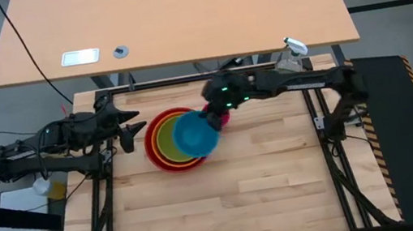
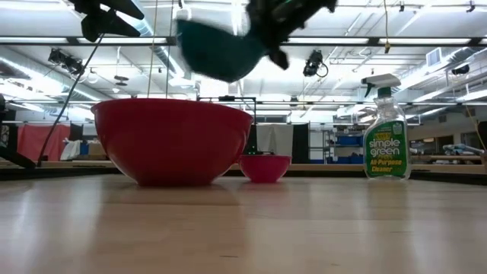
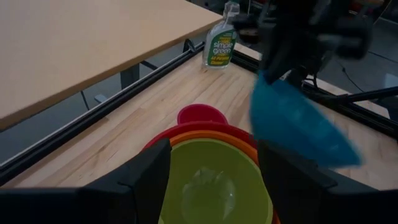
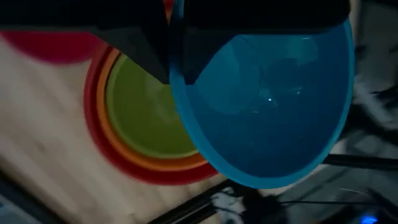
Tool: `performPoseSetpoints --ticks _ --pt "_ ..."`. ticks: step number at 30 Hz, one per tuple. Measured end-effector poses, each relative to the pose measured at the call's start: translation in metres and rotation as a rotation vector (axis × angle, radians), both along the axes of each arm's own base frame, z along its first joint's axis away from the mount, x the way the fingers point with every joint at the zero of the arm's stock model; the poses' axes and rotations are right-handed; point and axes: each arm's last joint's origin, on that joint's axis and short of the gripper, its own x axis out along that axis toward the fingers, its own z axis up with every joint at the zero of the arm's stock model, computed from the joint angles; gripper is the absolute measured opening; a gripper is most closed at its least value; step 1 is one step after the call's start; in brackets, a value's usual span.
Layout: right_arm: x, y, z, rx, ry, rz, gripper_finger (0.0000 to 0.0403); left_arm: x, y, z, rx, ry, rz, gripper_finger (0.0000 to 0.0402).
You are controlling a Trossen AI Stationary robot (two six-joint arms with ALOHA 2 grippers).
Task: Nest bowls inside each other
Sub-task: Stack the blue bowl on top of the green bowl
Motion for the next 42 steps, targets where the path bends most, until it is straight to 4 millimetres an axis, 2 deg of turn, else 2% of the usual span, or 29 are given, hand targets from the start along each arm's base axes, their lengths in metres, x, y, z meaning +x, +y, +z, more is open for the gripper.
performPoseSetpoints --ticks 8,13,18,23,30,37,42 --pt "0.073 -0.022 -0.032 -0.217 0.075 -0.133 0.0032 0.000 0.000 0.000 -0.011 -0.007 0.016 0.0244" --pt "0.094 -0.031 -0.052 -0.258 0.169 -0.138 0.0033 0.000 0.000 0.000 -0.034 -0.019 0.033 0.0244" --pt "0.097 -0.033 -0.083 -0.279 0.336 -0.116 0.0034 0.000 0.000 0.000 -0.059 -0.032 0.044 0.0244" --pt "0.097 -0.032 -0.094 -0.252 0.384 -0.097 0.0034 0.000 0.000 0.000 -0.063 -0.033 0.045 0.0244" --pt "0.102 -0.030 -0.095 -0.190 0.332 -0.037 0.0051 0.000 0.000 0.000 -0.063 -0.035 0.045 0.0244" --pt "0.101 -0.028 -0.093 -0.120 0.312 0.016 0.0120 0.000 0.000 0.001 -0.063 -0.041 0.045 0.0244" --pt "0.099 -0.033 -0.062 -0.139 0.311 0.006 0.0174 0.000 0.000 0.001 -0.059 -0.039 0.044 0.0244"
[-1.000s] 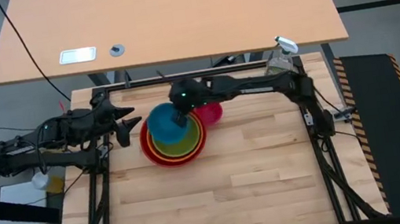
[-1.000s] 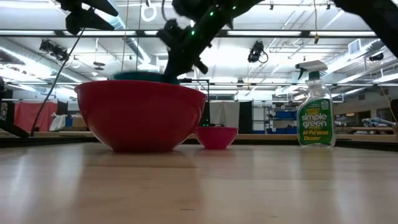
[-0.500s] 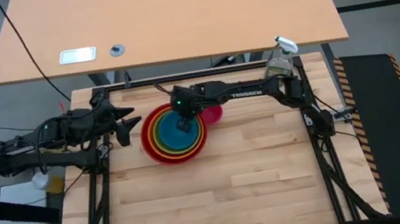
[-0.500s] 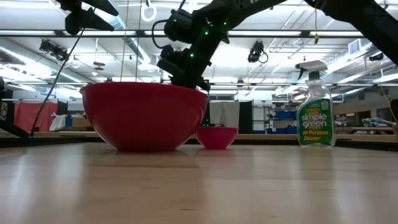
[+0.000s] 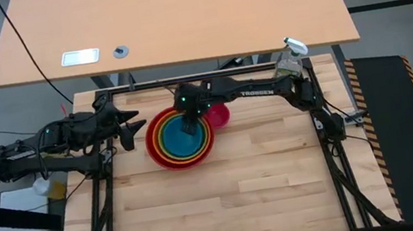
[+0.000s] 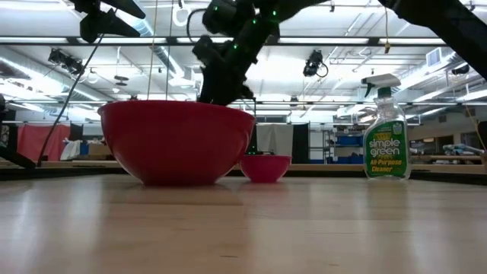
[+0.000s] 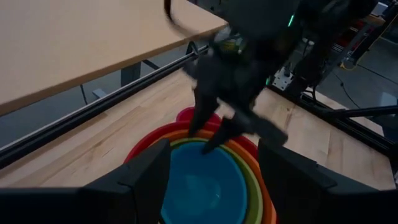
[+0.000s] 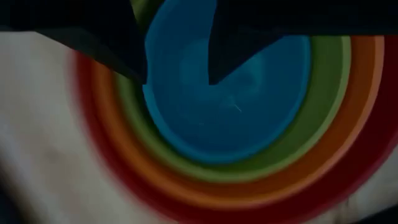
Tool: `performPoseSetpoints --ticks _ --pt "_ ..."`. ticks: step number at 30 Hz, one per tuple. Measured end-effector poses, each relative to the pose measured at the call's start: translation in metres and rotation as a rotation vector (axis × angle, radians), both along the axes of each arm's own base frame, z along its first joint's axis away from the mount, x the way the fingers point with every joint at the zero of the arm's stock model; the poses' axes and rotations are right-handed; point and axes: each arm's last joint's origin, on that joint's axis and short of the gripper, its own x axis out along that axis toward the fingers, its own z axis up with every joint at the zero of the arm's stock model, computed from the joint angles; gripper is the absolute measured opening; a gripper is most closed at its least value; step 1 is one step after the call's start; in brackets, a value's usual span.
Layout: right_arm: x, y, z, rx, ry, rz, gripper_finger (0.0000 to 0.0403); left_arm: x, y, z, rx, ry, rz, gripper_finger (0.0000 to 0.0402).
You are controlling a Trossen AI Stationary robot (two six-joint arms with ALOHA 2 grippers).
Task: Nest bowls inside each other
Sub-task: Stack the blue bowl on top of the green bowl, then stack the pink bowl on top of the blue bowl
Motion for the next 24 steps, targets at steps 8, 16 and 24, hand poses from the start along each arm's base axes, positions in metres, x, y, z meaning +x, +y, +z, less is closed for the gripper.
performPoseSetpoints --ticks 8,16,24 --pt "-0.021 -0.008 0.047 -0.124 0.130 -0.003 0.0203 0.000 0.000 0.000 0.000 0.000 0.000 0.0244" --pt "-0.047 -0.036 0.032 -0.043 0.332 -0.054 0.0199 0.000 0.000 0.000 -0.004 -0.002 0.001 0.0244" --pt "-0.066 -0.070 0.015 0.013 0.374 -0.094 0.0199 -0.001 0.000 -0.002 -0.016 0.013 0.007 0.0244"
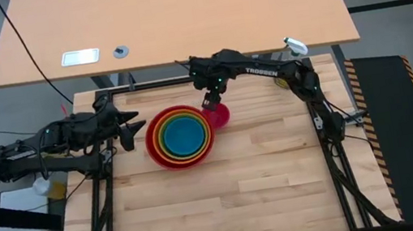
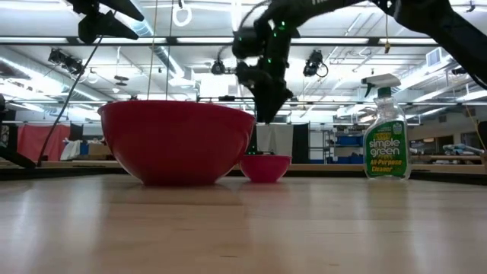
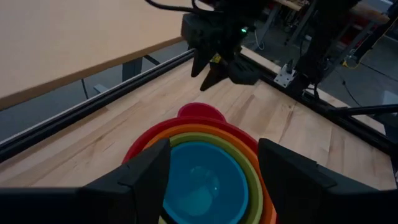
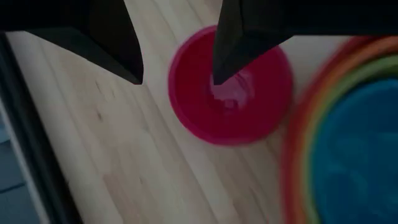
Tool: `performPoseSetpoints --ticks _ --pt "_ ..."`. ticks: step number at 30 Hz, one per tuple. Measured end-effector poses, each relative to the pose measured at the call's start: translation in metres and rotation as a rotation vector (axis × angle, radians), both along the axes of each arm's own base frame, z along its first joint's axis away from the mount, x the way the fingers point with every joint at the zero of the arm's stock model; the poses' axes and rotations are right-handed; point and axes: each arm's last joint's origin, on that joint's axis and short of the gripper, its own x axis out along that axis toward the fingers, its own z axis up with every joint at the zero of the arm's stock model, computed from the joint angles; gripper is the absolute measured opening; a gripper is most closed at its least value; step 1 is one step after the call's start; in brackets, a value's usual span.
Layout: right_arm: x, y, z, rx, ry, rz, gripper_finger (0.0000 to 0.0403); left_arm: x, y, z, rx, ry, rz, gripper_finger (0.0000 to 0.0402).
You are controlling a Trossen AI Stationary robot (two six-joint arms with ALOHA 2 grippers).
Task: Nest bowls inside each other
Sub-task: Stack the pink bowl on top of the blue bowl
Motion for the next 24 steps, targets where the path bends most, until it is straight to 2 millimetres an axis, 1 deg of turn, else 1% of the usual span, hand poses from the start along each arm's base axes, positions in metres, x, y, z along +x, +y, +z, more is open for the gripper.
performPoseSetpoints --ticks 6,12,15,20,24 --pt "-0.008 -0.019 -0.025 0.065 0.005 0.012 0.0199 -0.002 0.000 -0.003 -0.018 0.031 0.008 0.0244" --pt "-0.020 -0.033 -0.043 0.127 0.021 0.039 0.0199 -0.002 0.000 -0.003 -0.023 0.028 0.010 0.0244" --pt "-0.023 -0.036 -0.047 0.155 0.019 0.062 0.0199 -0.002 0.000 -0.003 -0.023 0.028 0.010 0.0244" --pt "-0.023 -0.040 -0.058 0.128 0.009 0.093 0.0199 -0.001 0.000 -0.003 -0.023 0.028 0.010 0.0244" --pt "-0.025 -0.038 -0.073 0.138 0.018 0.094 0.0199 -0.001 0.000 -0.003 -0.023 0.028 0.010 0.0244"
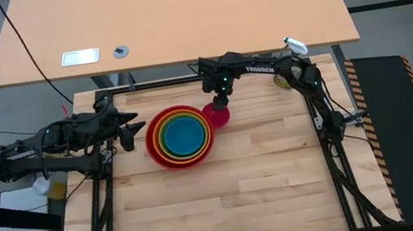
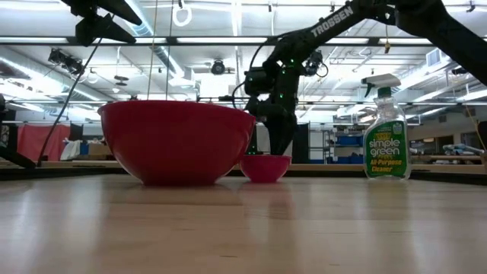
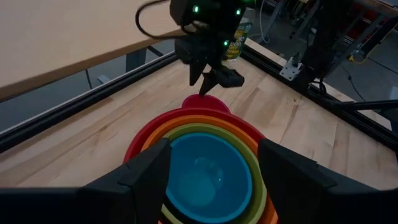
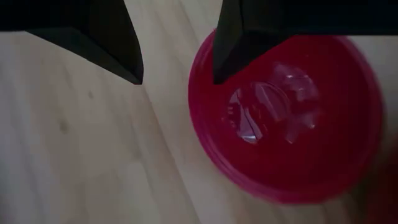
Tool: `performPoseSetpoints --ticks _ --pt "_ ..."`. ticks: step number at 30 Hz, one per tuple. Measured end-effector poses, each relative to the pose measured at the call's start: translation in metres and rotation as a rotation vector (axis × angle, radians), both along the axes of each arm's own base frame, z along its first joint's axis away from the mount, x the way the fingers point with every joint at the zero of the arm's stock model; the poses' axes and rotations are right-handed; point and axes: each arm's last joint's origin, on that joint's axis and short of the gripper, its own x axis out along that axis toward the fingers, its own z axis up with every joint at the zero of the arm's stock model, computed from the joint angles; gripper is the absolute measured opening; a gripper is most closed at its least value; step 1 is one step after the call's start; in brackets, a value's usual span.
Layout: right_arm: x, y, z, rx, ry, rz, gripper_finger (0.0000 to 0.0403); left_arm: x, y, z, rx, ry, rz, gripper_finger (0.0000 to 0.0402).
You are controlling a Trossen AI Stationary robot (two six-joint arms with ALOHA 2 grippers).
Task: Nest bowls inside each other
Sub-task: Stack the pink bowl on top of the blue bowl
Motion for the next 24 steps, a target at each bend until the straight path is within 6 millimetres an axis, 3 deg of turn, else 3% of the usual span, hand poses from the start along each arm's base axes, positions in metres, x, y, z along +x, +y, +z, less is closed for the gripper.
performPoseSetpoints --ticks 11,17,24 --pt "0.003 0.025 -0.038 0.015 0.024 0.047 0.0184 0.000 0.000 0.000 -0.004 -0.003 0.008 0.0244" --pt "0.006 0.036 -0.046 -0.016 0.048 0.010 0.0112 0.000 0.000 0.000 -0.004 -0.003 0.008 0.0244" --pt "0.005 0.036 -0.039 0.010 0.056 -0.091 0.0015 0.000 0.000 0.000 -0.005 -0.004 0.008 0.0244"
